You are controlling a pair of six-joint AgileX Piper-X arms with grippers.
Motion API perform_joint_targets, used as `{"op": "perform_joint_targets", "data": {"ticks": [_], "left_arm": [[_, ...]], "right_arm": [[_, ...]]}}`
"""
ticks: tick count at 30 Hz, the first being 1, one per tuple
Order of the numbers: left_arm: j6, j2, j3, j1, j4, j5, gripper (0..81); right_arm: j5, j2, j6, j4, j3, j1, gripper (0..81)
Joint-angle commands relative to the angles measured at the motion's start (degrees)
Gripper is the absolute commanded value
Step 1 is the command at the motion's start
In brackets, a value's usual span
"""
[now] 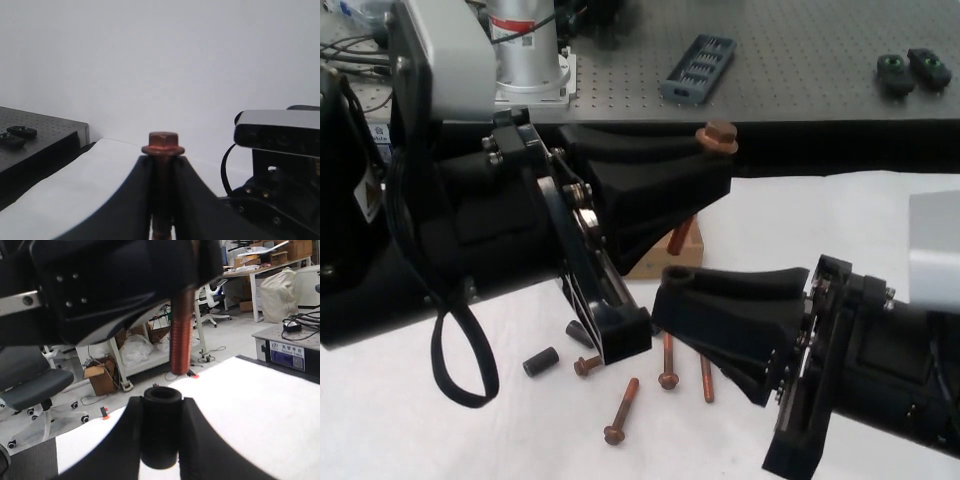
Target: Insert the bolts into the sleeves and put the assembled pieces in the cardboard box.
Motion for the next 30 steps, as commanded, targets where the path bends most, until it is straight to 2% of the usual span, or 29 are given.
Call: {"op": "perform_joint_targets", "data": {"ticks": [1,8,14,30], "left_arm": [[-0.4,-0.1,-0.6,0.1,-1.6,0.0,0.6],[-1.1,-0.1,-0.6,0.1,-1.6,0.0,0.6],[-1.4,-0.1,-0.6,0.1,-1.6,0.0,0.6],[-2.7,-0.1,-0.6,0.1,-1.6,0.6,0.6]], "right_arm": [[-0.3,0.1,0.4,-1.7,-0.8,0.0,3.9],[-0.2,0.1,0.4,-1.8,-0.8,0.0,3.9],[3.2,0.1,0.4,-2.4,-0.8,0.0,3.9],[3.1,3.1,0.4,-3.9,-2.9,0.0,3.9]]}}
